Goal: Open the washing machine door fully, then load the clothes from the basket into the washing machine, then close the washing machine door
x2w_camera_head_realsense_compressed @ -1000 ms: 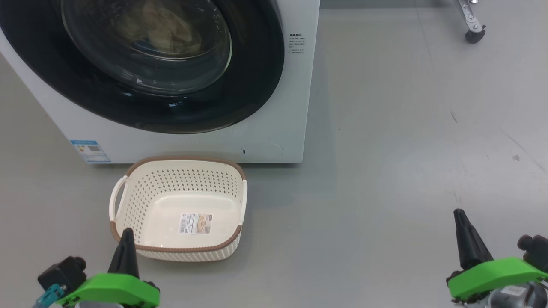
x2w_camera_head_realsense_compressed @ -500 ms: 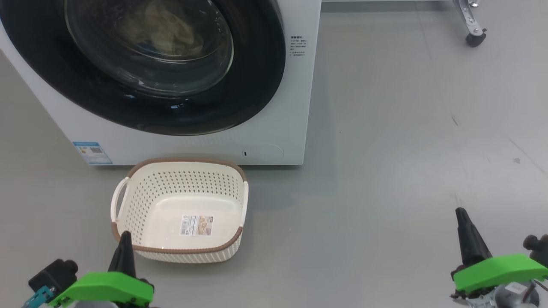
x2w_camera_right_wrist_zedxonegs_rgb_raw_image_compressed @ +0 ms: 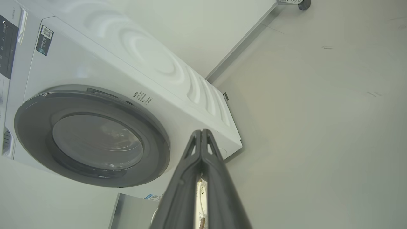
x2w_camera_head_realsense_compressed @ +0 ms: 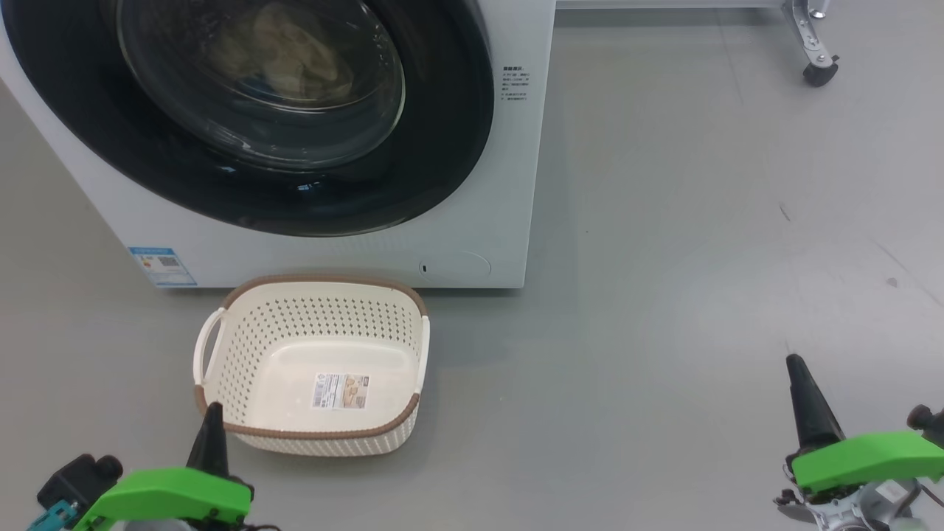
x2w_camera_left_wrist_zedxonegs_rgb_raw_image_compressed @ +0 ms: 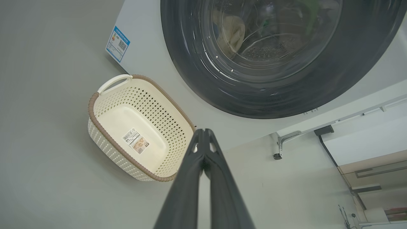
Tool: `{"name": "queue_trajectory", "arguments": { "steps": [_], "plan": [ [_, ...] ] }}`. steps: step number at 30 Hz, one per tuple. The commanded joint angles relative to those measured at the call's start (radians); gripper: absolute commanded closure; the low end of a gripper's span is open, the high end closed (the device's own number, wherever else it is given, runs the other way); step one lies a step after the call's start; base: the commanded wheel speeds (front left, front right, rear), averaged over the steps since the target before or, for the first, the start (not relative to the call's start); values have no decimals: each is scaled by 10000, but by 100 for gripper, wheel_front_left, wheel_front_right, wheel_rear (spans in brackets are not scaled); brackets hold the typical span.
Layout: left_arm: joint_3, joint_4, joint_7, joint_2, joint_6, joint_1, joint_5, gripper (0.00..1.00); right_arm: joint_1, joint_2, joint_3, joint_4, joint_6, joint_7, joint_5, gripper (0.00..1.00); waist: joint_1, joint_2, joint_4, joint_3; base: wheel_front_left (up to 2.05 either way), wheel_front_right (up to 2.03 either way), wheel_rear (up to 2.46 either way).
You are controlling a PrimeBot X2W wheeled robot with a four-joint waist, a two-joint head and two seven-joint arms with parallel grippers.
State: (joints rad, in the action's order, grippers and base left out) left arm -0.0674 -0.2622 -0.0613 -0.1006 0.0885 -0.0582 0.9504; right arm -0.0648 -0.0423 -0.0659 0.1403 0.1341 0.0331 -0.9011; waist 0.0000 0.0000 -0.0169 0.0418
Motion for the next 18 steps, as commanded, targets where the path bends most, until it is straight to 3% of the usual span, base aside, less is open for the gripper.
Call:
{"name": "queue_trajectory", "arguments": {
  "steps": [1, 18],
  "plan": [
    [298, 258, 39, -61, 78, -451, 224, 100, 587, -254, 43, -260, -16, -100, -283, 100, 0, 0, 3, -7, 0, 0, 0],
    [699, 234, 490, 87, 168, -463, 1893, 100, 876, -289, 19, 77, -21, -368, -2162, 100, 0, 0, 47, -106, 0, 0, 0]
  ]
}}
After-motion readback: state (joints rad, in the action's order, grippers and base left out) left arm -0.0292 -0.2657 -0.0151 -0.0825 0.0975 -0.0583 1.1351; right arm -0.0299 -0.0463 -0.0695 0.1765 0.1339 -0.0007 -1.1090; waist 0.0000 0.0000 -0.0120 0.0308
